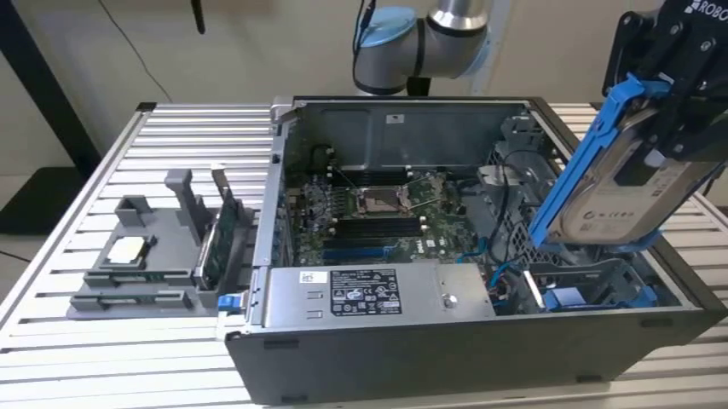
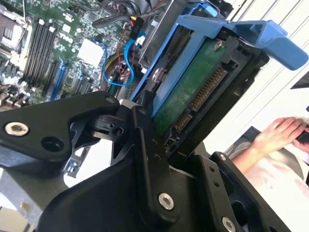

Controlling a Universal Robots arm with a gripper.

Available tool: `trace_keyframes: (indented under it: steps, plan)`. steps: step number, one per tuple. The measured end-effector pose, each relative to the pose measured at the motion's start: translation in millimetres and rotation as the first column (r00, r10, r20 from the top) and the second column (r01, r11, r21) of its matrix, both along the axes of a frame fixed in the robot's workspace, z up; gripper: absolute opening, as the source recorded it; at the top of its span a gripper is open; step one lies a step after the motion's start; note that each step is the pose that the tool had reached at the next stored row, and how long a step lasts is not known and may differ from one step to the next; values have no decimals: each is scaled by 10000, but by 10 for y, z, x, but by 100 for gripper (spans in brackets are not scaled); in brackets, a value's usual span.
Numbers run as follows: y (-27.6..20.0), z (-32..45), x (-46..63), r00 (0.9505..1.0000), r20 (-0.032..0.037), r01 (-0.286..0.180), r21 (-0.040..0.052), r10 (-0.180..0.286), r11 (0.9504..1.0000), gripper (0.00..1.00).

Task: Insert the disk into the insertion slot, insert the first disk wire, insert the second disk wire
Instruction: 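Insert the disk into the insertion slot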

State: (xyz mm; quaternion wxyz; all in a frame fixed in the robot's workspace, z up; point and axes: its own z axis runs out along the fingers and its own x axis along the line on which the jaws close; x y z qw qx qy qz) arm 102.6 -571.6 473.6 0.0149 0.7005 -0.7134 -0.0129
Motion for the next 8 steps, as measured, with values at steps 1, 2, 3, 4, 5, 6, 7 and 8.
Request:
trace_keyframes:
  steps: [1, 2, 3, 4, 5, 6, 7, 8]
  plan:
    - [0, -5, 0, 10000, 0, 0, 0, 0, 10000, 33]
    - [0, -11, 0, 10000, 0, -1, 1, 1, 10000, 33]
    - [0, -15, 0, 10000, 0, 0, -1, 0, 10000, 33]
    - [0, -20, 0, 10000, 0, 0, -2, 0, 10000, 33]
    - [0, -25, 0, 10000, 0, 0, -1, 0, 10000, 33]
    - [0, -30, 0, 10000, 0, 0, -2, 0, 10000, 33]
    - [0, -35, 0, 10000, 0, 0, 0, 0, 10000, 33]
    - [0, -40, 0, 10000, 0, -1, -1, 1, 10000, 33]
